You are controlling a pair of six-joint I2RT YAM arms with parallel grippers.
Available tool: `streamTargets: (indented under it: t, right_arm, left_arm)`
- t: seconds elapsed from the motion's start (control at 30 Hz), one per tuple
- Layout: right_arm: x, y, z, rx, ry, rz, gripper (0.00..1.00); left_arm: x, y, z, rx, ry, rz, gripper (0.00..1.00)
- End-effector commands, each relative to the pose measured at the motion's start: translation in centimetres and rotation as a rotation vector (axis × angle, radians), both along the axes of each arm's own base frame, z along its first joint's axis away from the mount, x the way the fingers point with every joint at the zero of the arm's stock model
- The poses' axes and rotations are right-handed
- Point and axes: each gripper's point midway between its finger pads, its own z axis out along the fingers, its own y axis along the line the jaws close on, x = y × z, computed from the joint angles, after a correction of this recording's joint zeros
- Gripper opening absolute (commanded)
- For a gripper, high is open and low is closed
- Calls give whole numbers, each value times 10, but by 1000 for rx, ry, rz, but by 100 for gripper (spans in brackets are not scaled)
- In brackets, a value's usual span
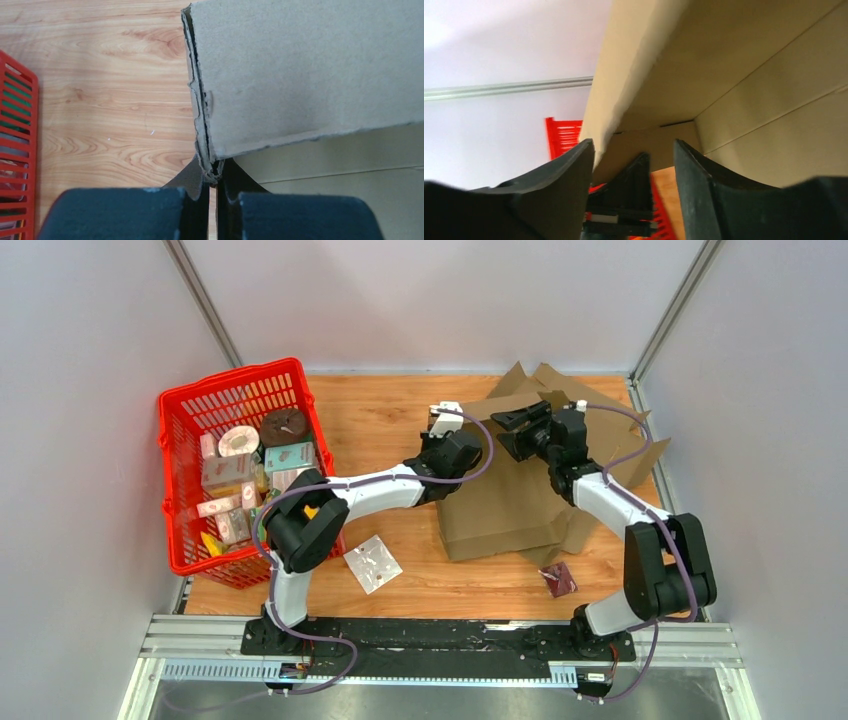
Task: Fold the paper box
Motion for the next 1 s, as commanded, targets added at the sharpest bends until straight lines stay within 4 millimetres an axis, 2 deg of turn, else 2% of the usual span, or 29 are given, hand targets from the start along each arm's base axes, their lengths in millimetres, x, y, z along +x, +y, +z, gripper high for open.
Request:
streamTargets:
  t: [0.0,0.03,0.1,0.13,0.23,0.33,0.37,0.43,0.5,0.53,0.57,0.6,0.63,0.7,0.83,0.97]
  right_arm:
    - [8,-6,73,-296,-319,80,68]
    - [3,-7,66,-378,-297,124,78]
    - [-5,-8,69,-517,-337,209,82]
    - [-16,-15,61,-645,-320,268,84]
    - [-29,-41,38,-827,-284,323,91]
    - [-39,-54,30,-862,-265,339,92]
    - [-40,-60,38,-872,-272,308,94]
    - [-35,-72,47,-878,-275,247,99]
    - [-26,-73,60,-888,-308,245,100]
    - [-23,-80,55,-898,-246,244,100]
    - [-15,-83,75,-917,-263,231,100]
    - [-5,-86,64,-921,-213,246,100]
    - [-3,-88,59,-910,-179,267,100]
    - [14,-83,60,-902,-177,295,100]
    - [29,-87,50,-903,-128,284,100]
    - [36,-87,42,-885,-107,272,98]
  left_arm:
    - [-3,13,9,33,-18,10,0]
    - [-5,15,6,52,-17,-7,0]
    - [-3,13,10,27,-29,-35,0]
    - [-4,14,5,35,-21,-51,0]
    - [-2,11,6,11,-12,-80,0]
    - [-2,9,3,14,4,-91,0]
    - [-2,8,1,8,9,-97,0]
    - [-2,5,-3,-20,36,-122,0]
    - [-4,1,-1,-48,40,-145,0]
    - [-5,2,-3,-49,40,-146,0]
    - [-4,2,-1,-58,29,-146,0]
    - [-4,3,-1,-58,24,-143,0]
    - [-4,5,-4,-58,27,-137,0]
    - [-3,4,-9,-73,43,-137,0]
    - [-3,0,-10,-89,55,-156,0]
    - [-4,0,-5,-94,48,-161,0]
